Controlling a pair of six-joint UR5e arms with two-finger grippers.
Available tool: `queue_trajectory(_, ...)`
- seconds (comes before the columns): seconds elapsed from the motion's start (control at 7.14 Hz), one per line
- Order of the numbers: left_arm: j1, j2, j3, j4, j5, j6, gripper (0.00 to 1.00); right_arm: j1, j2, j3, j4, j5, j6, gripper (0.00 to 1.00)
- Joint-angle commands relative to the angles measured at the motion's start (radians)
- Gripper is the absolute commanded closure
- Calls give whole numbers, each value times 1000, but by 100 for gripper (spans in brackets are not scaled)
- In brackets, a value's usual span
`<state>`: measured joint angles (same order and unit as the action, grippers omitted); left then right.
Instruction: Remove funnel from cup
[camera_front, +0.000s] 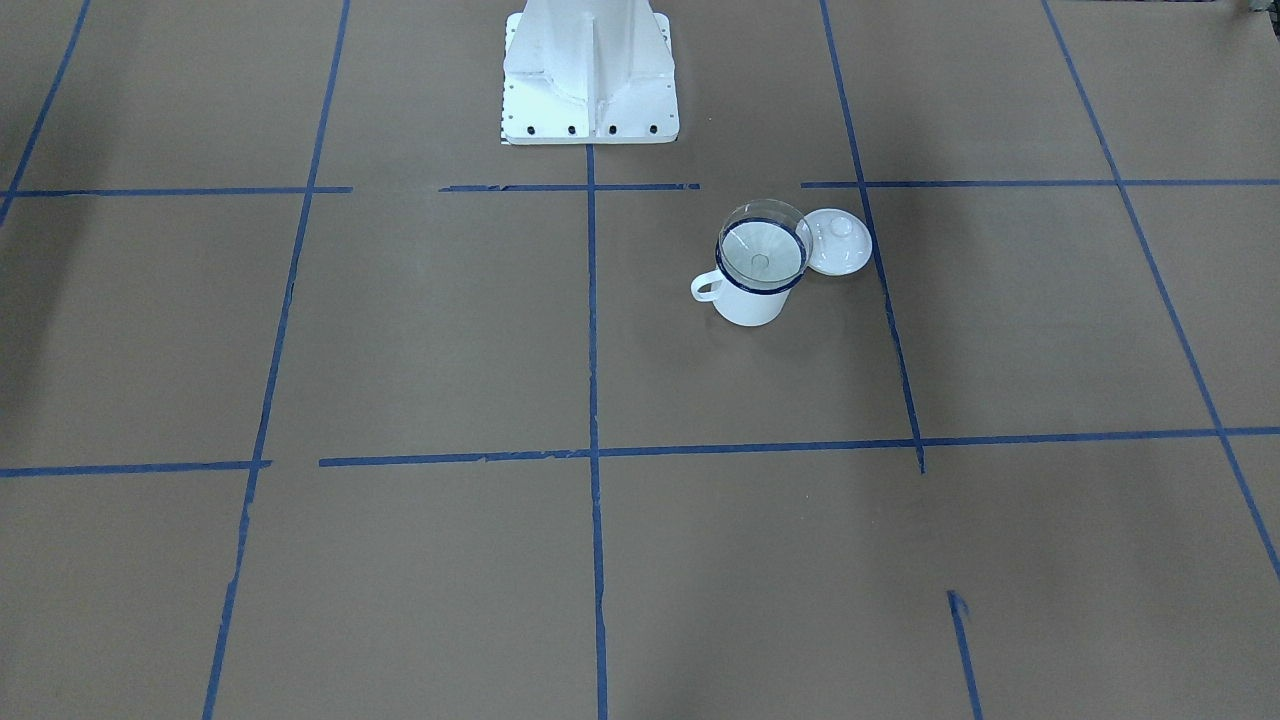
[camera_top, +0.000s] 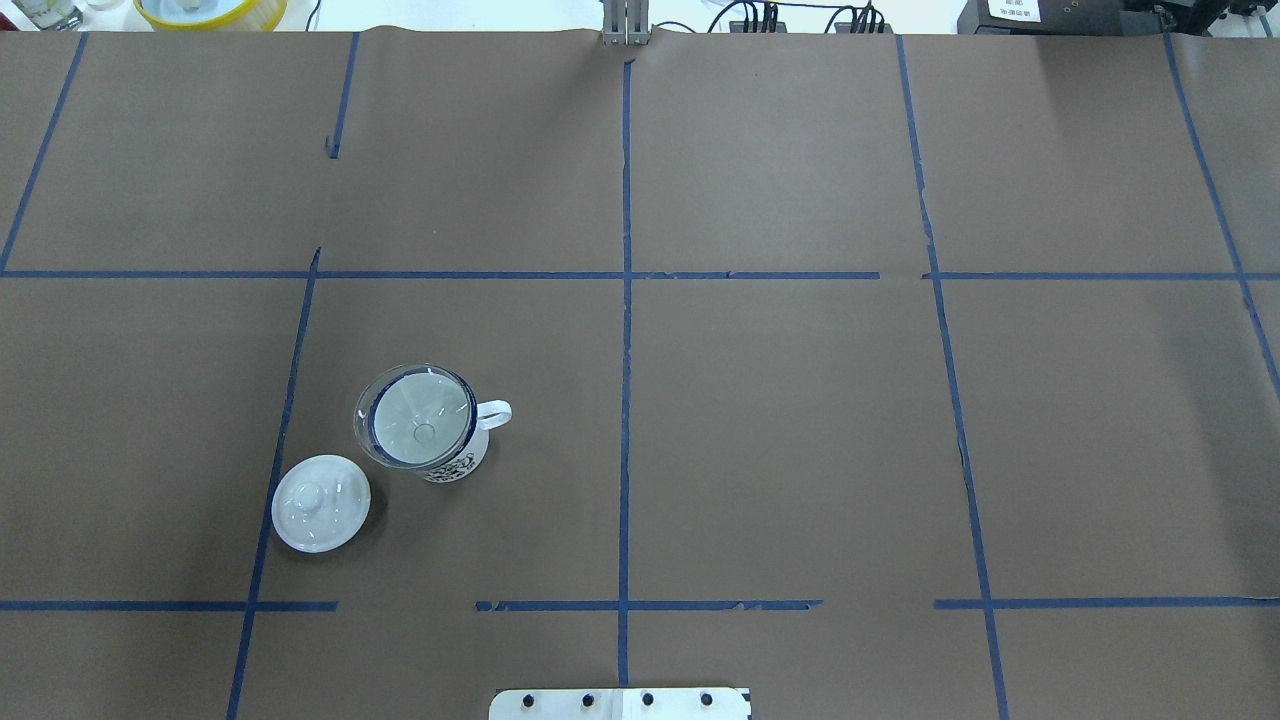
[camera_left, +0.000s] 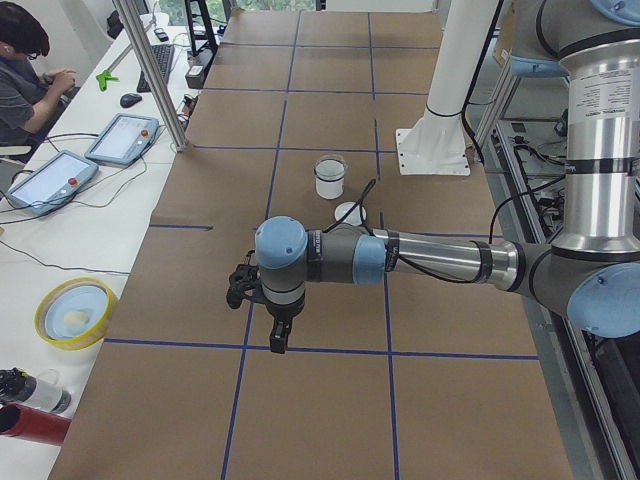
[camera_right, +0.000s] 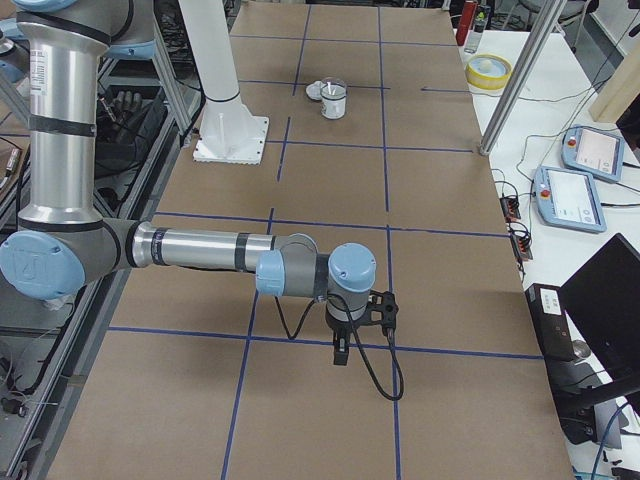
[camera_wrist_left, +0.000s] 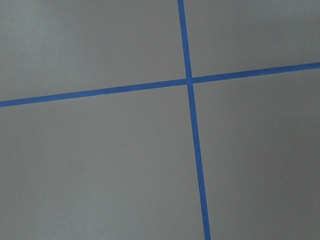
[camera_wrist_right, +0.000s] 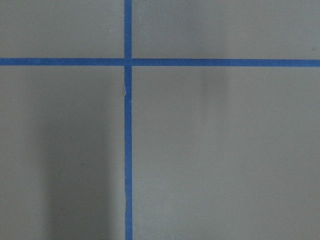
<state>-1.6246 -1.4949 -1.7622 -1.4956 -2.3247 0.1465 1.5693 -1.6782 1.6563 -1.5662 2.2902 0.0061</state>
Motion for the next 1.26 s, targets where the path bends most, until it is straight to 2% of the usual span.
queue_trajectory(0.0,0,-1,-3,0,1,1,0,0,0,0,0,0,0,0)
queue_trajectory(0.28,3,-4,-19,-2,-2,-2,0,0,0,0,0,0,0,0)
queue_trajectory(0.42,6,-17,-92,-3,-1,-5,0,0,0,0,0,0,0,0)
queue_trajectory(0.7,8,-170,-79,-21,-4,-45,0,0,0,0,0,0,0,0)
queue_trajectory(0.84,3,-244,-38,-97,-4,-138,0,0,0,0,0,0,0,0)
queue_trajectory(1.12,21,-252,-80,-206,-25,-455,0,0,0,0,0,0,0,0)
